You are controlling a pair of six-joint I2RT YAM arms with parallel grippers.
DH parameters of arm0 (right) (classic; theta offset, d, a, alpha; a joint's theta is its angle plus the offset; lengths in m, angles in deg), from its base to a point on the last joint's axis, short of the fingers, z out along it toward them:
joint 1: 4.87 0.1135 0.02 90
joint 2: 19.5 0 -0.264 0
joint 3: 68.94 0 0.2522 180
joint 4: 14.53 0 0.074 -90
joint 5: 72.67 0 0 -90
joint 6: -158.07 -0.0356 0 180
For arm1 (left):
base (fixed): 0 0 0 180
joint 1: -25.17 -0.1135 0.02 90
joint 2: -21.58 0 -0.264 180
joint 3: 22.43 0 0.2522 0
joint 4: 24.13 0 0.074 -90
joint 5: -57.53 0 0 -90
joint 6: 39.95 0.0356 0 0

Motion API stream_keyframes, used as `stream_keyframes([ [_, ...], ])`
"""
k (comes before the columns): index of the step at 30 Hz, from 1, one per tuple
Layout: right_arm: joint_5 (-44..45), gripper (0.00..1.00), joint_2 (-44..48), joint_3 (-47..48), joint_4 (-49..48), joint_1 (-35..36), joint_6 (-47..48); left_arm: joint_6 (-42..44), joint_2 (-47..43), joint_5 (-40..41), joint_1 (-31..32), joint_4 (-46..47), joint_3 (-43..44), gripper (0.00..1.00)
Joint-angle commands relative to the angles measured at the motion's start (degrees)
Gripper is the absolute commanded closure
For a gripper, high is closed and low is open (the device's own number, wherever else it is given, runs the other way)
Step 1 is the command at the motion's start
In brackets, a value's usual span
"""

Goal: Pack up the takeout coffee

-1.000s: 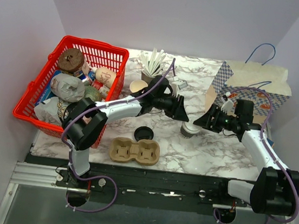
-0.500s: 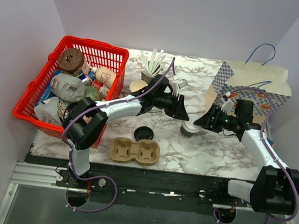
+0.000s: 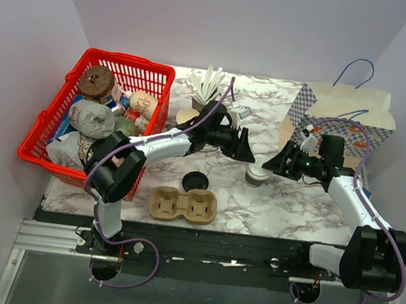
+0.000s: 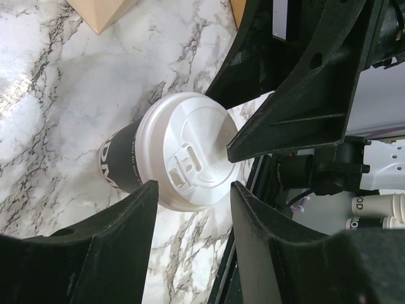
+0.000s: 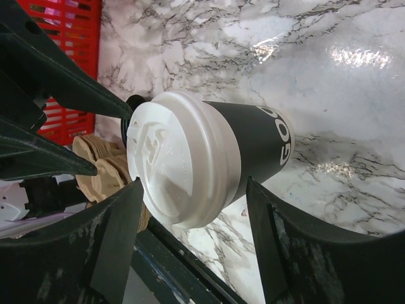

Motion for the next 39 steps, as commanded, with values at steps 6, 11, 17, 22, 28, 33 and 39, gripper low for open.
stream_keyframes([
  [6, -5.53, 0.19, 8.02, -2.26, -1.93, -2.23, -1.66, -0.78, 1.99, -0.51, -0.32, 2.40, 3.50, 0.41],
  [11, -1.24, 0.18, 11.72, -6.31, -4.68, -2.23, -5.53, -2.09, 3.93, -0.77, -0.33, 3.89, 4.82, 0.41],
  [17, 0.62, 0.20, 9.61, -8.25, -6.52, -2.23, -9.49, -3.94, 5.77, -1.21, -0.50, 5.47, 5.26, 0.41],
  [22, 0.79, 0.22, 8.91, -10.35, -9.51, -2.23, -13.27, -6.22, 6.48, -1.65, -0.68, 7.23, 5.18, 0.42],
  [28, 0.18, 0.23, 8.64, -12.55, -12.41, -2.58, -16.70, -8.60, 7.53, -2.18, -0.68, 9.43, 5.35, 0.42],
  [33, 0.00, 0.23, 8.29, -12.99, -12.59, -4.16, -17.49, -9.39, 8.50, -1.39, -0.59, 9.35, 6.49, 0.43],
  [39, -1.23, 0.24, 6.45, -13.52, -12.94, -6.62, -17.76, -7.29, 9.29, 1.68, -0.50, 5.48, 8.08, 0.44],
])
